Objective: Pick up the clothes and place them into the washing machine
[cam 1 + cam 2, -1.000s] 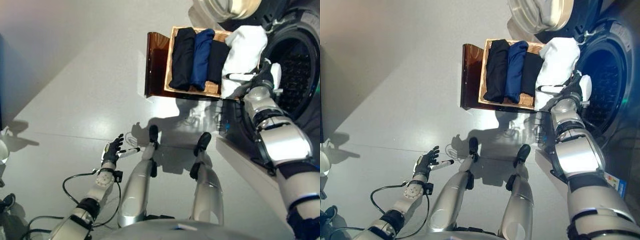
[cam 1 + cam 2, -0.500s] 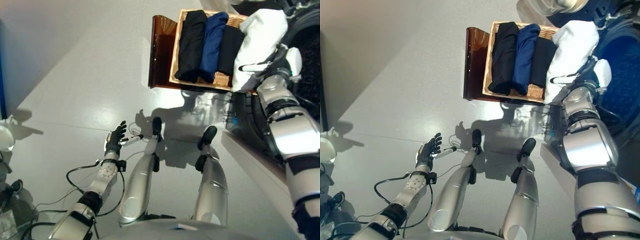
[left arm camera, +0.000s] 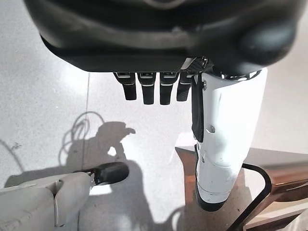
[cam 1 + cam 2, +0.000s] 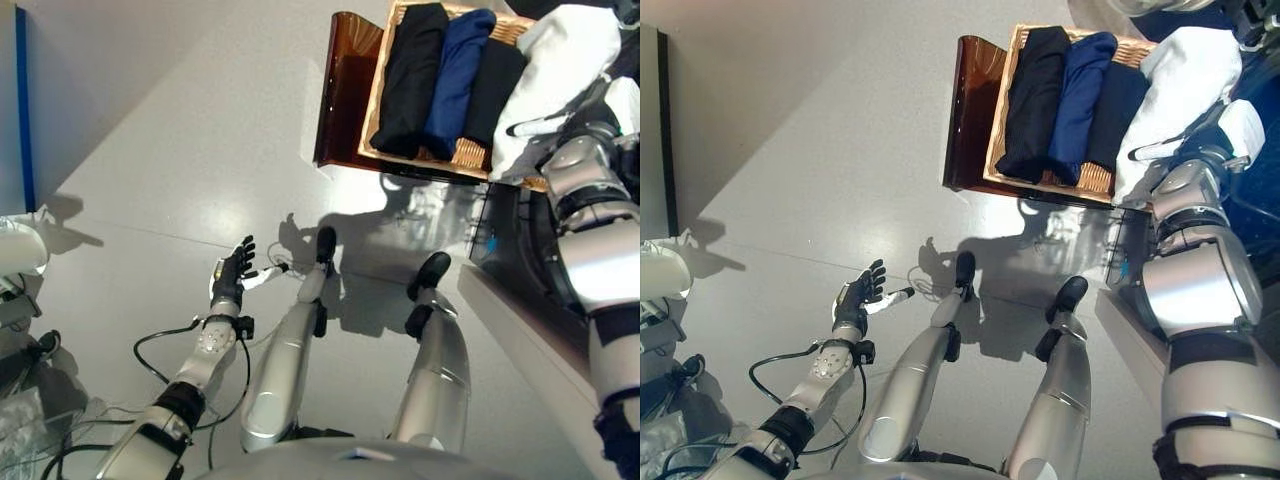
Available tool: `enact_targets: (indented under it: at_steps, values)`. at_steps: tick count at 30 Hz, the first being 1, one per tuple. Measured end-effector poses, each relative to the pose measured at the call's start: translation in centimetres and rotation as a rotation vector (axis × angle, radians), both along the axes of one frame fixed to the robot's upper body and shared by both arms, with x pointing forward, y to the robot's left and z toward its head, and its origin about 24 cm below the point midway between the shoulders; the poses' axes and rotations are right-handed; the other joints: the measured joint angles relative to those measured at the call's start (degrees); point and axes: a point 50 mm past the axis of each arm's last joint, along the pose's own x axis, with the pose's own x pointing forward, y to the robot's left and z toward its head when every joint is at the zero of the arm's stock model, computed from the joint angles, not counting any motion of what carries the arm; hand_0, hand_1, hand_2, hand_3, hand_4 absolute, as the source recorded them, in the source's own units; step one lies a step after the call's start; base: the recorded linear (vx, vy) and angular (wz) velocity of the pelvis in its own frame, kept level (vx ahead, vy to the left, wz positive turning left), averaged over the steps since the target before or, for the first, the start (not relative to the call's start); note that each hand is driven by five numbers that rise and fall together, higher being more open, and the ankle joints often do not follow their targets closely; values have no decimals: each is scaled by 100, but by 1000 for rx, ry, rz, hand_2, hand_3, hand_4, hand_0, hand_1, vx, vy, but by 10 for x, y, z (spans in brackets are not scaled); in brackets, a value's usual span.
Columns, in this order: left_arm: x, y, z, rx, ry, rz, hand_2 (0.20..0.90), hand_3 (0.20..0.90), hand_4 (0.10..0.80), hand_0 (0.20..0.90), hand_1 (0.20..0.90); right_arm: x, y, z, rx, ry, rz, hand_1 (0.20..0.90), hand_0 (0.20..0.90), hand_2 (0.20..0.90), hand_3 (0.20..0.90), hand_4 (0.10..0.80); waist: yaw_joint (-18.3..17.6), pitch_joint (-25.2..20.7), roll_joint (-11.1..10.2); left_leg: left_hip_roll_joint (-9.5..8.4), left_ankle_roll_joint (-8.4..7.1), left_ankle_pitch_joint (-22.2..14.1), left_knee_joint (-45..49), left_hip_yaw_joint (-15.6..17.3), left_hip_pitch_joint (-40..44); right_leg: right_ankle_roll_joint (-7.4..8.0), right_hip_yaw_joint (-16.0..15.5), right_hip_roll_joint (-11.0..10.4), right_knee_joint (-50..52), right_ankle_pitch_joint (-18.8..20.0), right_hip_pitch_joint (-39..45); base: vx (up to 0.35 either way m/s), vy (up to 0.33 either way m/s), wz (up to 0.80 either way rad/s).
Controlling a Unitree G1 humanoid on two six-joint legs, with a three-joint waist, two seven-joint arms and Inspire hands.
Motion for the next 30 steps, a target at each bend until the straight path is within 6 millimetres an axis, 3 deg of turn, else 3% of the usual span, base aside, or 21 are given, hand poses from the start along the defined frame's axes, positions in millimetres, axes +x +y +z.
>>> enact_targets:
  at_steps: [1,2,4,10,19,24,30]
  values:
    - [0,0,1,-1,-4,2,900,900,800,900,900,0,0,0,2,3,1,900,900,900,900,800,-5,-1,1,-9,-11,-8,62,-45,-49,-11,0,-28,101,-53,-44,-22,-31,26]
    - [1,-1,1,-2,-7,1,900,900,800,900,900,-1,-2,0,2,5,-3,516,516,516,516,525,-4,-1,2,-30,-30,-21,139,-83,-107,-22,3,-67,232,-126,-98,-22,-8,34]
    - [0,0,2,-4,-8,2,900,900,800,900,900,-3,-4,0,0,6,-14,200,200,200,200,300,12,-7,12,-85,-65,-47,340,-163,-264,-60,11,-181,571,-278,-263,-26,-1,30]
    - [-3,2,-1,3,5,4,900,900,800,900,900,-7,-11,6,-26,-17,-43,200,200,200,200,300,22,-19,31,-79,-140,-102,550,-220,-441,-114,12,-242,810,-410,-451,1,8,6]
    - [-8,3,-6,10,26,8,900,900,800,900,900,-10,-17,8,-6,-28,-59,200,200,200,200,300,38,-60,122,-70,-118,-72,554,-168,-359,-150,53,-203,735,-308,-378,18,31,-4]
    - [-9,7,-11,21,50,18,900,900,800,900,900,-11,-17,-8,83,-35,-62,200,200,200,200,300,-2,-73,238,-65,-45,-134,424,-72,183,-37,153,-96,360,-181,175,30,25,-21]
    - [-16,12,-21,58,101,19,900,900,800,900,900,-4,-1,-28,257,-78,-41,200,200,200,200,300,-162,-156,379,-54,5,-116,60,97,786,113,207,17,-342,162,818,15,38,-21]
